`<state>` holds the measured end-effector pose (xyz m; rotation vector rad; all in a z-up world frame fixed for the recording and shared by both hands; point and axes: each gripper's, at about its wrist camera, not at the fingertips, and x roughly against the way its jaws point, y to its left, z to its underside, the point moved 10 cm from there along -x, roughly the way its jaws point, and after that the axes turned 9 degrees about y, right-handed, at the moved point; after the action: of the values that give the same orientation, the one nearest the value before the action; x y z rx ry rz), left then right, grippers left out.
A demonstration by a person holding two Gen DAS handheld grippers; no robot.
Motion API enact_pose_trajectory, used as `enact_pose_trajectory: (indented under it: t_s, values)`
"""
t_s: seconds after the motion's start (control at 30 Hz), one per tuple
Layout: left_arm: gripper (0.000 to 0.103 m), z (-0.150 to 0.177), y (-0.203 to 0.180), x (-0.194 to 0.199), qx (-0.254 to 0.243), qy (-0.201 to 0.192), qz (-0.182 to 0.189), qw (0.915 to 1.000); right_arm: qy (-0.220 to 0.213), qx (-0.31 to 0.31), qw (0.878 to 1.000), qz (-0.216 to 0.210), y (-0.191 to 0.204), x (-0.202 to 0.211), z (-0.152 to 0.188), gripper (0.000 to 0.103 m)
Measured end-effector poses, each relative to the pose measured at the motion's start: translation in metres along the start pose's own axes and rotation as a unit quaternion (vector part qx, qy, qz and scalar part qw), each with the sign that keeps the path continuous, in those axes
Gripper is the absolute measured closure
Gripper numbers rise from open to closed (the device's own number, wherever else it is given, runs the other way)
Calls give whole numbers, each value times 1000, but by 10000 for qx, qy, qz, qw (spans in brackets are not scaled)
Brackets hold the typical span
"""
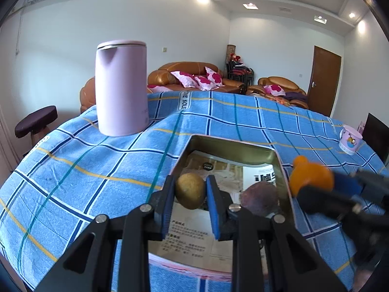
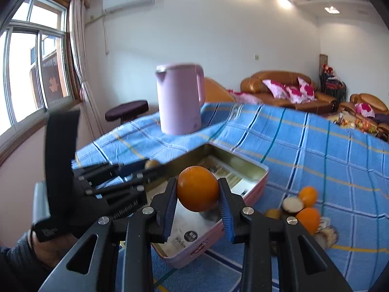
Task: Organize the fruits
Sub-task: 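Carry the kiwi in the left gripper to the tin while the right carries the orange there, then open the left gripper over the tin while the right gripper releases the orange into it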
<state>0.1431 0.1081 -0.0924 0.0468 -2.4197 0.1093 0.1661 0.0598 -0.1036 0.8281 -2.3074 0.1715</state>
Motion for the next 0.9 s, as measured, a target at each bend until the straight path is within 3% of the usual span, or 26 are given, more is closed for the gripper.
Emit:
enact_pose_trajectory:
  t_s: [0.6,0.7,0.77,0.8,0.9]
  values:
    - [73,5,11,-6,108,66,-109,9999,482,186,9986,-73,19,-41,20,68]
    - [57,3,12,-2,128,-3,-156,9998,455,154,9988,-61,19,-40,19,65]
    - [40,0,15,3,204,-105,-188,9996,413,155,9990,-116,20,-38,18,53]
    - [37,-1,16,5,240,-148,-207,9994,373,160,9991,-121,20,-35,17,47]
    - [34,-5,17,13,307,-254,-197,9990,275,197,9994,-39,16,-23,18,46]
